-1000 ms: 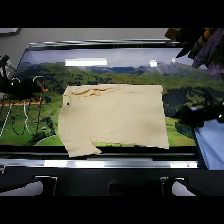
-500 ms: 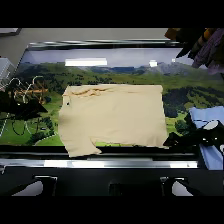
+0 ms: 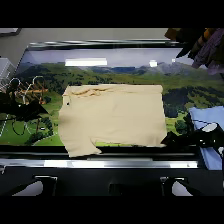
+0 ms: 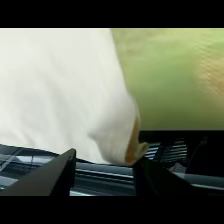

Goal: Fold the clothes and pants, and hang the long-sleeved shirts on hangers.

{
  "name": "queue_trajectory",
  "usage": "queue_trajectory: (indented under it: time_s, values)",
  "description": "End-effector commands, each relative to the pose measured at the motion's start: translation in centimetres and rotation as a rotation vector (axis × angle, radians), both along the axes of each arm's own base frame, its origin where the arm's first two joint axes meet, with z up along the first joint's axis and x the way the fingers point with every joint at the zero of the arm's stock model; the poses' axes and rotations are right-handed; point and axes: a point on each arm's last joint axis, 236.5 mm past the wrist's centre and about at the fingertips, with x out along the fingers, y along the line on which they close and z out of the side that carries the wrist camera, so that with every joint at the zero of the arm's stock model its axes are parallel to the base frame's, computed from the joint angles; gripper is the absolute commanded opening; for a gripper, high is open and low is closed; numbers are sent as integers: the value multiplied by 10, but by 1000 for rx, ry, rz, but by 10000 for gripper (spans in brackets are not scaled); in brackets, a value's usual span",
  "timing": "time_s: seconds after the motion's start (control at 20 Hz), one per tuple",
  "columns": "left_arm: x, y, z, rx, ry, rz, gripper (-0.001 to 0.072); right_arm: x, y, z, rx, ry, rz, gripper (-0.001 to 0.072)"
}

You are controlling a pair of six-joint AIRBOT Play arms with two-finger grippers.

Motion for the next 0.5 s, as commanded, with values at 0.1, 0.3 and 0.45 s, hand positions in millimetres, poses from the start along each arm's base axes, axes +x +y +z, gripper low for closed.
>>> queue_trajectory:
  time_s: [0.1, 0.3, 0.45]
  values:
    - [2, 2, 0, 8, -11, -1, 481, -6, 6, 8, 32, 12, 33, 413]
    - [2, 2, 0, 9, -13, 0, 481, -10, -10, 12, -58, -3, 49, 413]
    - [2, 2, 0, 9, -13, 0, 481, 4, -5, 14, -36, -45, 1, 408]
